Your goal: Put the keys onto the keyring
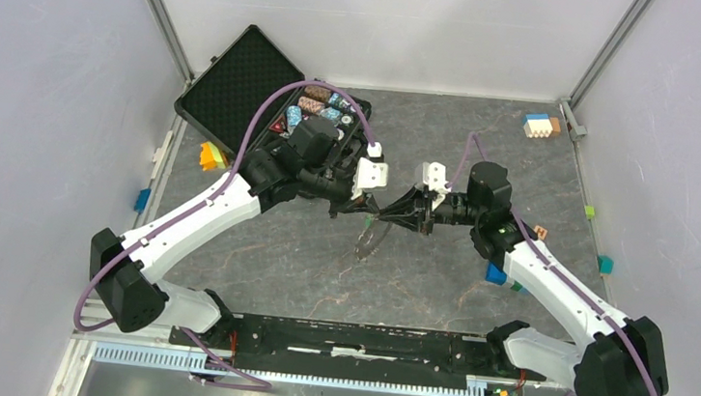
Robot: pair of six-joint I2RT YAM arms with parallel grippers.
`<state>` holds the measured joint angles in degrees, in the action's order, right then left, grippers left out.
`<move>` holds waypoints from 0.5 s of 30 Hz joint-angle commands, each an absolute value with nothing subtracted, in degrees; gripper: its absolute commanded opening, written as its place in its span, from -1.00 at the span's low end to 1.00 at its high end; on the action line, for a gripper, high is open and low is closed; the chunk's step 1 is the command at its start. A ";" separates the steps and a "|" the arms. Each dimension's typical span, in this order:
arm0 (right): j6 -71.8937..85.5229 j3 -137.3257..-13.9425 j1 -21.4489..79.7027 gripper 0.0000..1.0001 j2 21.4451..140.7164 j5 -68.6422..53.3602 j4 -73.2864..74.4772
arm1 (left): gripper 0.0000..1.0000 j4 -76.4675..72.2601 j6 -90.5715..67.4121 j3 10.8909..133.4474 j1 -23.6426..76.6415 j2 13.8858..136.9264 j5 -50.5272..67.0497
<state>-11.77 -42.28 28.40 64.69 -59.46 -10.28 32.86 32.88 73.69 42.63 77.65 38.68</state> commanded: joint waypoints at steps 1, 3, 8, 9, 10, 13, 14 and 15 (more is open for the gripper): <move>-10.99 -44.40 28.65 -0.73 65.30 -59.35 -12.47 | -0.96 29.79 32.29 74.30 42.98 77.57 38.81; -10.90 -44.47 28.65 -0.86 65.41 -58.97 -12.54 | -0.96 29.53 32.01 74.11 42.98 77.54 38.99; -10.29 -44.63 28.65 -0.75 65.72 -58.27 -12.82 | -0.96 29.36 31.79 74.18 42.98 77.44 39.19; -10.20 -44.63 28.65 -0.74 65.79 -58.25 -12.91 | -0.96 29.36 31.73 74.18 42.98 77.48 39.20; -10.20 -44.70 28.64 -0.74 65.85 -58.27 -12.88 | -0.96 29.36 31.68 74.20 43.00 77.44 39.23; -9.65 -44.74 28.65 -0.81 65.95 -58.48 -13.46 | -0.96 29.36 31.66 74.01 42.98 77.58 39.46; -9.50 -44.81 28.64 -0.94 65.98 -58.68 -13.68 | -0.96 29.36 31.57 74.00 42.98 77.63 39.55; -9.66 -44.78 28.60 -1.00 65.93 -58.53 -13.53 | -0.95 29.34 31.61 73.92 42.98 77.69 39.63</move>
